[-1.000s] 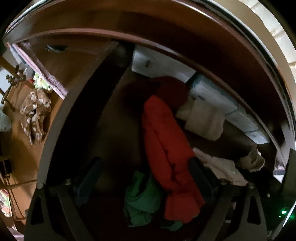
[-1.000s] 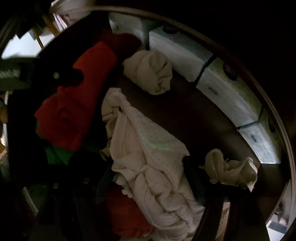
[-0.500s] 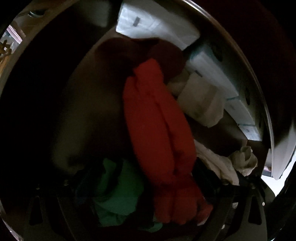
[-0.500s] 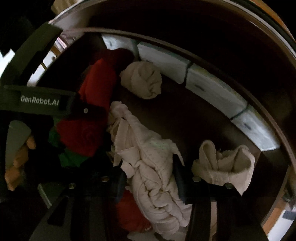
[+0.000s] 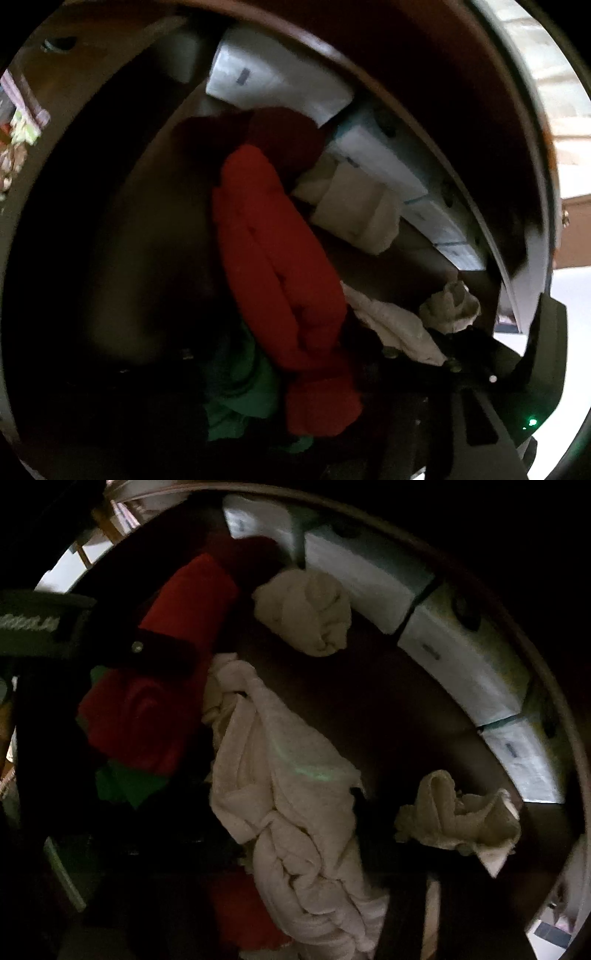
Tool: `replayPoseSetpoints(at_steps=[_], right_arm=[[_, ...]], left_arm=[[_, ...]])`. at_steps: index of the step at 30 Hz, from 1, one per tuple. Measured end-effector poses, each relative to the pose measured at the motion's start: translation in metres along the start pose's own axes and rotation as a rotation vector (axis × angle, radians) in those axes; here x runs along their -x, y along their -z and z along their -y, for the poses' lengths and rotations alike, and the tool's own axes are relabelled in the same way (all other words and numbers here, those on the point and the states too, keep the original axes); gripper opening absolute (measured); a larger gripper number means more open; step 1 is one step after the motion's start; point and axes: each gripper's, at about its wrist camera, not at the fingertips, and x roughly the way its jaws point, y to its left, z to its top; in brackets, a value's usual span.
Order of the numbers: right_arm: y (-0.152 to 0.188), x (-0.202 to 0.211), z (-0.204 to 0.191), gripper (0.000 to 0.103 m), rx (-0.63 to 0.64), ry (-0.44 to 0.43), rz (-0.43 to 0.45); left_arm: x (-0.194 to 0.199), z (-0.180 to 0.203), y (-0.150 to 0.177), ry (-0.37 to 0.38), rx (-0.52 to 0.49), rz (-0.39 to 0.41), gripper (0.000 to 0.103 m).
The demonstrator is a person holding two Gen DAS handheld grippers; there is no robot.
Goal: Take underwear out of drawer
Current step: 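Grasp the pale pink dotted garment with the right tool and lift it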
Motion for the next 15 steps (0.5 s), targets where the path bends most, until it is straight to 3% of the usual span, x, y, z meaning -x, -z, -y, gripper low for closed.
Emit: replayPoseSetpoints(at_steps=[3,9,10,13,15], right_arm=[[0.012,0.024,-0.001,0.043,-0.016,-0.004,0.075],[0.024,0.074,0.018,0.043,-0.212,-0.089,0.235],[0.013,0.082,0.028,0.043,-0.247,-0.108,0.253],[0.034,0.106,0.039,0.043,-0.424,-0.233,0.334],[0.048,0.112,0.046,0.043,-0.541,-0.341,0.4]], left_arm=[[0.009,0.001,0.004,0.004,-0.045,0.016,0.046],[0.032,0.007,0.012,-0.006,-0.167,0.055,0.044],[0.036,0.01,0.014,-0.01,-0.195,0.067,0.042],[0.055,0.021,0.023,-0.003,-0.32,0.125,0.026],[0.063,0.026,0.026,0.015,-0.365,0.15,0.026]])
